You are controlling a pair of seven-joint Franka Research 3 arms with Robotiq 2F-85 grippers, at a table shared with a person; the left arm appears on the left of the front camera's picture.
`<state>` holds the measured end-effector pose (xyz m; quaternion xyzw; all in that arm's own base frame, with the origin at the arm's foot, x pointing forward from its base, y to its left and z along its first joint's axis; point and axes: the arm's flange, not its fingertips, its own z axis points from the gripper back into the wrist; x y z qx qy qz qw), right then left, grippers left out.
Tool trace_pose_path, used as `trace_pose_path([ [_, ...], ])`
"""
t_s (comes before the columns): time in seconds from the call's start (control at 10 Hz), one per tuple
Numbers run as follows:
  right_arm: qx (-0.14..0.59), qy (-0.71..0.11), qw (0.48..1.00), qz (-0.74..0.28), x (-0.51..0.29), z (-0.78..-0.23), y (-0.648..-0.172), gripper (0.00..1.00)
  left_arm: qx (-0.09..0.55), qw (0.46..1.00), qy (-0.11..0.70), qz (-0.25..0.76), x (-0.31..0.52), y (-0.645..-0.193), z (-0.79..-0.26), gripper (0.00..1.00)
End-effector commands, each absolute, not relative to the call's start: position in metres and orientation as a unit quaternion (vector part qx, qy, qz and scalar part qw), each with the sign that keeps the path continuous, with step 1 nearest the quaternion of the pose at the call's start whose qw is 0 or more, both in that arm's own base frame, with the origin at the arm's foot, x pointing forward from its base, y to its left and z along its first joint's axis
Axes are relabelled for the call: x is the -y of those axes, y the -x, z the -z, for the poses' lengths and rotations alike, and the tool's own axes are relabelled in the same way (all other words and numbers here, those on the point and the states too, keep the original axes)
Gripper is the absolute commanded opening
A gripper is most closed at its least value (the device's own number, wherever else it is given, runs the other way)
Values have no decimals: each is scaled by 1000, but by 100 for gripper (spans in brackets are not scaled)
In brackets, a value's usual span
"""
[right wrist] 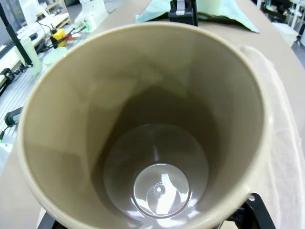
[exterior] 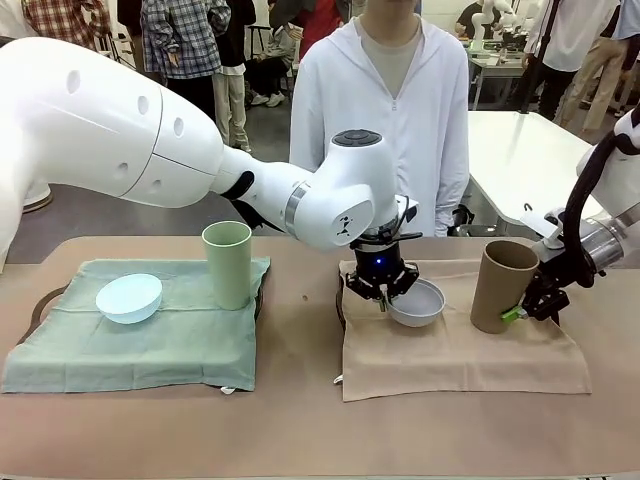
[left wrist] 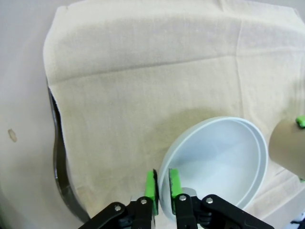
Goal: Set up a tray with a mat and arrange the tableware.
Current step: Place the Picnic Bowl and Reusable plastic cup back onto the Handle tray in front of the human's position.
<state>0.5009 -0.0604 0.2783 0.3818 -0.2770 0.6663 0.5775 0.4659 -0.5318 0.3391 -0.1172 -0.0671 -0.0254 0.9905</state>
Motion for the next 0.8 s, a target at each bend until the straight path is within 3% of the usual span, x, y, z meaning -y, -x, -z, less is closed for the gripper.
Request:
trace_pose_path([
  [0.0, 294, -369, 577, -666, 64, -286, -506, 100, 63, 990, 125, 31, 528, -464, -346, 100],
  [0.1, 288, -364, 587, -663, 69, -292, -506, 100, 58, 989, 129, 29, 526, -462, -351, 27],
  [0.2, 282, -345, 600, -665, 77, -299, -508, 100, 60, 989, 134, 30, 522, -460, -358, 100],
  [0.3, 269, -337, 614, -661, 84, -304, -511, 100, 62, 988, 139, 32, 518, -459, -365, 47],
  [0.4, 260, -329, 630, -653, 92, -309, -513, 100, 62, 987, 145, 33, 515, -457, -372, 100],
  [0.5, 246, -322, 646, -647, 99, -312, -515, 100, 64, 986, 146, 38, 514, -454, -378, 67],
  [0.6, 222, -315, 667, -638, 103, -316, -516, 100, 63, 986, 148, 43, 513, -450, -386, 100],
  [0.7, 193, -309, 689, -626, 105, -327, -516, 100, 63, 987, 143, 46, 510, -448, -395, 87],
])
